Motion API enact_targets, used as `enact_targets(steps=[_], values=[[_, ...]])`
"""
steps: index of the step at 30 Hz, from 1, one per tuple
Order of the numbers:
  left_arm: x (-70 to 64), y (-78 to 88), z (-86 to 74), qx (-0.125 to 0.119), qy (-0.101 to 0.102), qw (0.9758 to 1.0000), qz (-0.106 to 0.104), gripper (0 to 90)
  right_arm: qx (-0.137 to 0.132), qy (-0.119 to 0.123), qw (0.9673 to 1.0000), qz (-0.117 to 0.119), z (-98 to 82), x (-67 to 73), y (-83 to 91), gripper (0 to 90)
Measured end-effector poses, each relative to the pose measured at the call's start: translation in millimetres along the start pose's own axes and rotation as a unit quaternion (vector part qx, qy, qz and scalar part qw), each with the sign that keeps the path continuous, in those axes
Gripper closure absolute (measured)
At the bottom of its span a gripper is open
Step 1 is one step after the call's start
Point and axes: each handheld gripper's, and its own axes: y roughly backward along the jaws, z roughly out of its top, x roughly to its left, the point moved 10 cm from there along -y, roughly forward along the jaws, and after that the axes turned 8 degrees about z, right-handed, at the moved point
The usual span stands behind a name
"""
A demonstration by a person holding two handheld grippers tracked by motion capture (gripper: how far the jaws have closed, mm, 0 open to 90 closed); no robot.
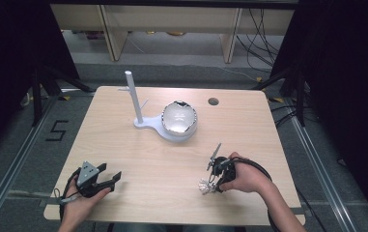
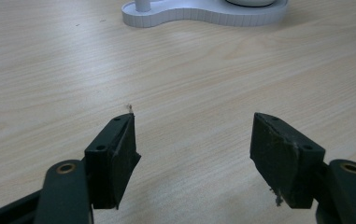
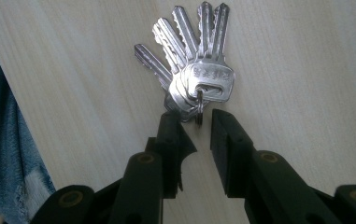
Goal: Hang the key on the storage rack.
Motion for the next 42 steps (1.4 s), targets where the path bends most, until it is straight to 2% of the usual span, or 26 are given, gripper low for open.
enact_targets(steps=[3, 4, 5, 9, 11, 18, 19, 21, 23, 27, 28, 34, 35, 36, 37, 39, 42], values=[[-0.4, -0.1, 0.4, -0.003, -0.002, 1.0, -0.002, 31.2, 0.002, 0.003, 1.0, 0.001, 0.3, -1.1, -2.3, 76.1], [-0.6, 0.5, -0.1, 0.0, -0.003, 1.0, 0.001, 31.3, 0.005, -0.006, 1.0, 0.001, -0.3, -0.3, -3.3, 79.2], [-0.9, 0.4, -0.2, 0.0, -0.002, 1.0, 0.001, 31.3, 0.005, 0.004, 1.0, 0.005, 0.1, -1.6, -4.3, 80.9], [-1.6, -0.4, -0.1, -0.001, -0.004, 1.0, -0.004, 31.3, 0.008, 0.004, 1.0, 0.004, -0.5, -2.6, -4.2, 88.6], [-1.3, 0.1, -0.3, 0.001, -0.004, 1.0, -0.001, 31.3, 0.005, 0.004, 0.9999, 0.008, -0.4, -3.1, -3.8, 89.4], [-1.9, -0.3, -0.3, 0.0, -0.007, 1.0, -0.002, 31.3, 0.007, -0.004, 0.9999, 0.01, -1.7, -3.4, 0.4, 90.0], [-1.9, -0.4, -0.3, 0.0, -0.007, 1.0, -0.002, 31.3, 0.007, -0.019, 0.9998, 0.007, -3.0, -2.3, 3.2, 90.0], [-1.9, -0.4, -0.4, 0.001, -0.006, 1.0, -0.002, 31.3, -0.003, -0.007, 1.0, 0.006, -0.7, -4.2, 6.0, 90.0], [-1.9, -0.5, -0.4, 0.001, -0.006, 1.0, -0.002, 31.3, -0.003, -0.015, 0.9999, 0.003, -0.9, -3.9, 10.3, 90.0], [-2.2, -0.5, -0.4, 0.001, -0.006, 1.0, -0.002, 31.3, -0.004, -0.014, 0.9999, 0.001, 0.1, -3.8, 19.1, 90.0], [-2.1, -0.5, -0.4, 0.001, -0.006, 1.0, -0.002, 31.3, -0.008, -0.003, 1.0, 0.0, 0.9, -5.8, 20.6, 90.0], [-1.9, -0.2, -0.8, 0.004, -0.006, 1.0, 0.001, 31.2, -0.019, -0.009, 0.9997, -0.01, 5.0, -6.4, 35.2, 90.0], [-2.1, -0.4, -0.8, 0.004, -0.006, 1.0, 0.001, 31.2, -0.021, 0.0, 0.9997, -0.01, 6.0, -7.4, 36.8, 90.0], [-2.1, -0.4, -0.8, 0.004, -0.006, 1.0, 0.001, 31.2, -0.021, 0.0, 0.9997, -0.01, 6.0, -7.4, 36.8, 90.0], [-2.2, -0.5, -0.9, 0.004, -0.008, 1.0, 0.0, 31.3, -0.02, -0.014, 0.9996, -0.017, 6.2, -6.2, 41.5, 90.0], [-3.0, -1.1, -0.6, 0.003, -0.008, 1.0, -0.003, 31.3, -0.028, -0.008, 0.9994, -0.02, 8.1, -7.2, 44.5, 90.0], [-3.9, -0.9, -0.2, 0.002, -0.008, 1.0, -0.003, 31.8, -0.039, -0.014, 0.9988, -0.026, 9.8, -8.1, 50.1, 90.0]])
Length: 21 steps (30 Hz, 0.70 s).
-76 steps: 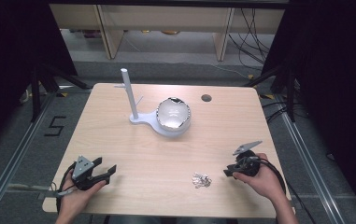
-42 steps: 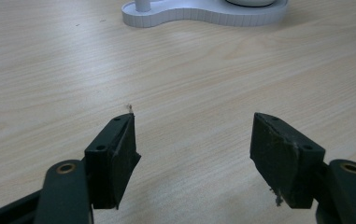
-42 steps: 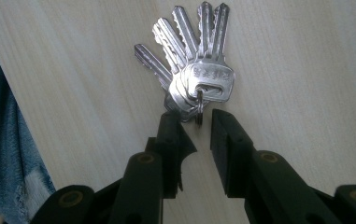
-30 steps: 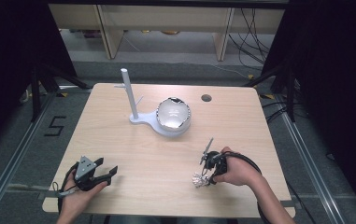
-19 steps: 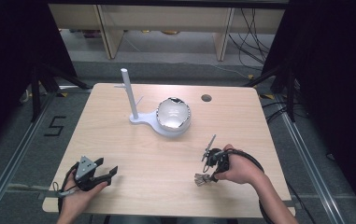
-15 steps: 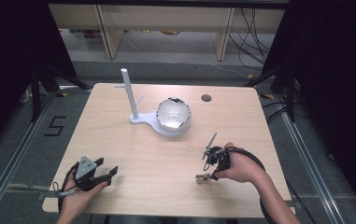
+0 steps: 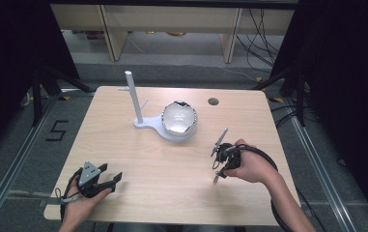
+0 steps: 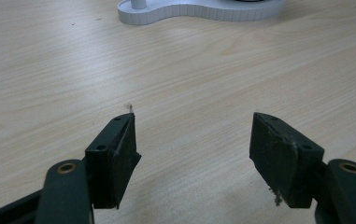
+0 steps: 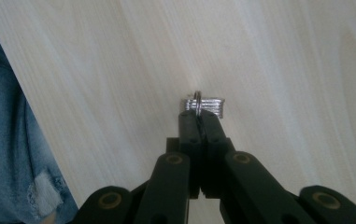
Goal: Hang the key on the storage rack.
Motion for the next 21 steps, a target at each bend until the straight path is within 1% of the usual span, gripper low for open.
enact_targets(steps=[1, 2, 3, 4, 5, 6, 7, 8, 9, 10, 11, 12, 13, 14, 15, 16, 17, 18, 19, 20, 21], values=[[-0.9, 0.3, 0.7, -0.002, 0.0, 1.0, -0.002, 32.0, -0.006, 0.003, 1.0, -0.001, 1.3, -0.6, 1.6, 90.0], [-2.7, -0.2, 1.7, -0.006, 0.001, 0.9999, -0.009, 32.1, -0.01, 0.003, 0.9999, -0.002, 2.1, -1.1, 3.0, 90.0], [-5.0, -0.1, 2.2, -0.006, 0.004, 0.9999, -0.011, 32.1, -0.01, -0.001, 0.9999, -0.004, 2.0, -1.2, 5.2, 90.0], [-5.0, -0.1, 2.2, -0.006, 0.004, 0.9999, -0.011, 31.9, -0.019, 0.006, 0.9998, -0.004, 3.8, -2.0, 6.4, 90.0], [-12.3, -1.3, 4.0, -0.009, 0.002, 0.9997, -0.025, 31.9, -0.02, -0.005, 0.9998, -0.002, 3.9, -0.4, 8.0, 90.0], [-17.4, -1.6, 5.4, -0.008, -0.001, 0.9994, -0.034, 31.7, -0.028, 0.001, 0.9996, 0.002, 5.4, 0.1, 9.5, 90.0], [-22.5, -1.9, 7.5, -0.01, -0.007, 0.9991, -0.04, 31.6, -0.029, -0.004, 0.9996, -0.001, 5.7, -0.6, 10.5, 90.0], [-29.0, -2.9, 10.3, -0.012, -0.01, 0.9985, -0.052, 31.5, -0.033, -0.007, 0.9994, -0.003, 5.9, -1.0, 12.0, 90.0], [-35.2, -3.5, 13.3, -0.014, -0.013, 0.9982, -0.057, 31.5, -0.037, 0.002, 0.9993, -0.001, 6.8, -2.1, 12.7, 90.0], [-42.6, -4.6, 16.8, -0.018, -0.016, 0.9973, -0.07, 31.5, -0.038, 0.003, 0.9993, -0.001, 7.2, -2.3, 13.5, 90.0], [-42.6, -4.6, 16.8, -0.018, -0.016, 0.9973, -0.07, 31.5, -0.038, 0.003, 0.9993, -0.001, 7.2, -2.3, 13.5, 90.0], [-51.8, -6.0, 20.9, -0.02, -0.022, 0.9963, -0.081, 31.5, -0.041, 0.001, 0.9992, -0.001, 7.6, -2.3, 14.0, 90.0], [-66.4, -9.0, 25.9, -0.02, -0.032, 0.9944, -0.099, 31.7, -0.047, 0.001, 0.9989, -0.004, 9.3, -2.5, 14.7, 90.0], [-75.5, -10.7, 28.6, -0.019, -0.037, 0.9932, -0.109, 31.7, -0.049, 0.0, 0.9988, -0.005, 9.8, -2.4, 15.2, 90.0], [-86.1, -13.0, 31.7, -0.022, -0.038, 0.9911, -0.126, 31.8, -0.051, 0.001, 0.9987, -0.005, 10.4, -2.0, 15.8, 90.0], [-95.4, -14.6, 34.5, -0.022, -0.046, 0.9892, -0.137, 31.9, -0.056, 0.001, 0.9984, -0.006, 11.9, -1.5, 16.0, 90.0], [-105.1, -16.4, 37.1, -0.021, -0.049, 0.9874, -0.149, 32.0, -0.059, 0.001, 0.9983, -0.007, 12.9, -1.2, 16.7, 90.0], [-114.5, -18.5, 40.1, -0.024, -0.056, 0.9848, -0.163, 32.2, -0.061, 0.0, 0.9981, -0.008, 13.8, -0.6, 17.8, 90.0], [-122.9, -20.0, 42.6, -0.024, -0.06, 0.9834, -0.17, 32.5, -0.064, -0.002, 0.9979, -0.007, 15.1, 0.6, 18.4, 90.0], [-122.9, -20.0, 42.6, -0.024, -0.06, 0.9834, -0.17, 32.9, -0.064, -0.002, 0.9979, -0.007, 15.1, 0.6, 18.4, 90.0], [-133.5, -22.3, 46.5, -0.026, -0.064, 0.9803, -0.185, 32.9, -0.067, -0.001, 0.9977, -0.009, 16.3, 1.0, 19.8, 90.0]])
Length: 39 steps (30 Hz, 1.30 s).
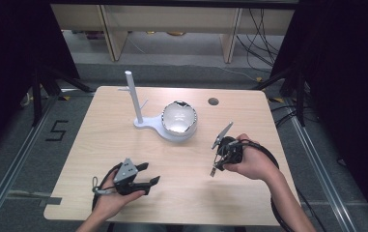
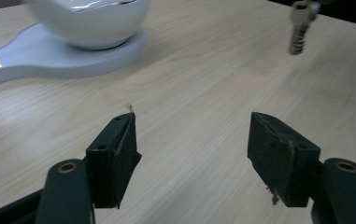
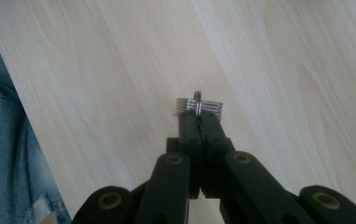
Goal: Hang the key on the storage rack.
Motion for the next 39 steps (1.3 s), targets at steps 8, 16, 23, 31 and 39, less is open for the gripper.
enact_targets(steps=[8, 16, 23, 31, 39], values=[[-41.0, -33.3, 30.0, -0.012, -0.026, 0.9982, -0.053, 37.0, -0.025, 0.02, 0.9995, 0.0, 21.2, 5.6, 1.0, 90.0], [-67.2, -60.0, 43.4, -0.028, -0.035, 0.9967, -0.067, 42.6, -0.039, 0.028, 0.9988, 0.003, 37.0, 11.6, 0.6, 90.0], [-77.5, -74.9, 48.6, -0.038, -0.03, 0.997, -0.061, 52.9, -0.043, 0.033, 0.9985, 0.005, 43.9, 14.8, 0.8, 90.0], [-78.3, -83.1, 52.5, -0.046, -0.028, 0.9976, -0.044, 69.4, -0.049, 0.026, 0.9984, 0.009, 47.7, 18.3, -0.3, 90.0], [-73.9, -79.8, 52.2, -0.034, -0.054, 0.9976, -0.027, 80.4, -0.057, 0.032, 0.9977, 0.019, 49.7, 18.8, -1.7, 90.0]])
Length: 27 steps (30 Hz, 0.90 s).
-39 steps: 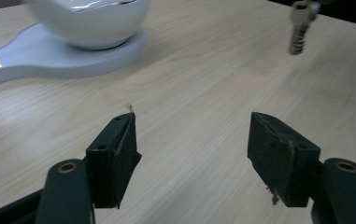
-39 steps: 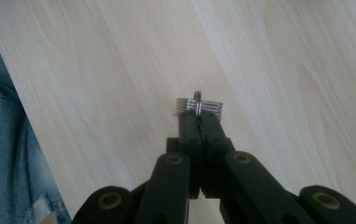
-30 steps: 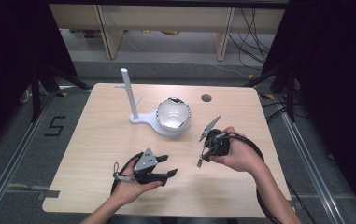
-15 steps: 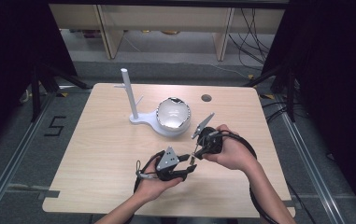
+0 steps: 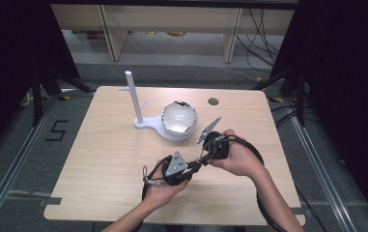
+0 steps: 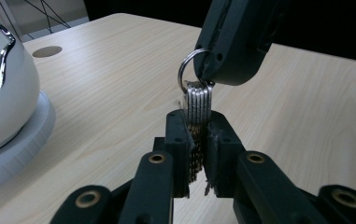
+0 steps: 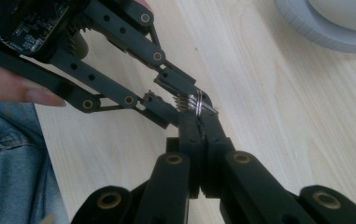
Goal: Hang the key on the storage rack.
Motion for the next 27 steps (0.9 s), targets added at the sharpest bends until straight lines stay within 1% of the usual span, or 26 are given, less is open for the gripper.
enact_targets(steps=[1, 2, 3, 4, 5, 7, 8, 9, 10, 11, 12, 13, 14, 15, 16, 17, 18, 19, 20, 21, 22, 23, 24, 25, 26, 27], values=[[1.8, 1.9, -0.1, 0.008, -0.008, 0.9999, 0.007, 80.4, -0.001, -0.002, 1.0, 0.0, 0.3, 0.0, 0.0, 90.0], [1.8, 1.9, -0.1, 0.008, -0.008, 0.9999, 0.007, 80.5, -0.001, -0.002, 1.0, 0.0, 0.3, 0.0, 0.0, 90.0], [4.5, 3.5, 1.0, 0.012, -0.01, 0.9999, 0.007, 80.6, -0.014, -0.003, 0.9999, 0.003, 2.6, 0.2, -0.6, 87.8], [7.2, 5.4, 1.0, 0.018, -0.013, 0.9997, 0.011, 80.6, -0.027, -0.012, 0.9996, 0.003, 4.4, 0.7, 0.2, 83.8], [8.8, 6.4, 2.4, 0.015, -0.011, 0.9998, 0.011, 80.6, -0.04, -0.008, 0.9991, 0.01, 5.7, 0.7, 1.3, 78.4], [14.1, 9.9, 3.3, 0.017, -0.01, 0.9997, 0.014, 80.6, -0.059, -0.006, 0.9982, 0.011, 6.4, 0.5, 4.7, 76.9], [17.6, 12.4, 3.6, 0.019, -0.009, 0.9996, 0.019, 80.7, -0.07, -0.001, 0.9975, 0.006, 6.8, -0.8, 6.4, 75.7], [21.7, 15.1, 3.7, 0.021, -0.011, 0.9995, 0.023, 80.6, -0.081, -0.009, 0.9967, -0.003, 5.9, -2.1, 8.7, 73.7], [21.7, 15.1, 3.7, 0.021, -0.011, 0.9995, 0.023, 80.6, -0.081, -0.009, 0.9967, -0.003, 5.9, -2.1, 8.7, 73.7], [30.5, 21.0, 4.4, 0.021, -0.012, 0.9993, 0.03, 80.6, -0.107, -0.015, 0.9939, -0.021, 3.2, -8.0, 14.0, 71.9], [30.5, 21.0, 4.4, 0.021, -0.012, 0.9993, 0.03, 80.6, -0.107, -0.015, 0.9939, -0.021, 3.2, -8.0, 14.0, 71.9], [36.9, 26.2, 3.9, 0.024, -0.012, 0.9989, 0.037, 80.6, -0.122, -0.02, 0.9921, -0.023, 1.0, -10.0, 16.0, 71.2], [40.8, 29.3, 3.4, 0.025, -0.012, 0.9988, 0.04, 80.6, -0.146, -0.018, 0.9885, -0.033, -1.8, -15.4, 18.3, 69.6], [52.7, 37.6, 0.6, 0.028, -0.011, 0.9983, 0.05, 80.6, -0.169, -0.031, 0.984, -0.048, -10.6, -23.0, 20.5, 68.9], [58.7, 41.6, -1.2, 0.03, -0.01, 0.9979, 0.055, 80.6, -0.182, -0.039, 0.9813, -0.05, -16.5, -26.4, 21.0, 68.4], [64.8, 46.0, -3.2, 0.034, -0.011, 0.9975, 0.061, 80.6, -0.194, -0.058, 0.9776, -0.055, -23.4, -29.5, 20.7, 68.0], [70.6, 49.9, -4.6, 0.035, -0.01, 0.9972, 0.066, 80.6, -0.206, -0.063, 0.9745, -0.064, -30.8, -35.4, 21.1, 67.6], [76.5, 54.1, -5.9, 0.037, -0.01, 0.9967, 0.072, 80.6, -0.217, -0.079, 0.9704, -0.069, -38.2, -39.3, 20.1, 67.3], [76.5, 54.1, -5.9, 0.037, -0.01, 0.9967, 0.072, 80.6, -0.217, -0.079, 0.9704, -0.069, -38.2, -39.3, 20.1, 67.3], [89.3, 62.0, -7.4, 0.042, -0.01, 0.9954, 0.085, 80.6, -0.242, -0.106, 0.9612, -0.08, -55.5, -49.0, 18.1, 66.4], [89.3, 62.0, -7.4, 0.042, -0.01, 0.9954, 0.085, 80.6, -0.252, -0.109, 0.9578, -0.084, -60.3, -52.5, 16.7, 66.1], [95.4, 65.4, -7.3, 0.043, -0.009, 0.9949, 0.091, 80.6, -0.258, -0.128, 0.9539, -0.084, -68.1, -53.2, 15.2, 65.2], [102.5, 68.4, -5.9, 0.04, -0.014, 0.9944, 0.097, 80.6, -0.258, -0.128, 0.9539, -0.084, -68.1, -53.2, 15.2, 65.2], [114.9, 75.5, -4.0, 0.041, -0.015, 0.9929, 0.111, 80.6, -0.276, -0.145, 0.945, -0.099, -80.9, -58.3, 13.8, 64.5], [121.2, 78.9, -2.6, 0.039, -0.015, 0.9923, 0.117, 80.6, -0.287, -0.14, 0.9411, -0.111, -85.9, -63.1, 14.0, 63.6], [127.5, 82.9, -1.3, 0.04, -0.016, 0.9914, 0.124, 80.6, -0.299, -0.142, 0.9368, -0.113, -89.8, -64.7, 12.7, 62.9]])
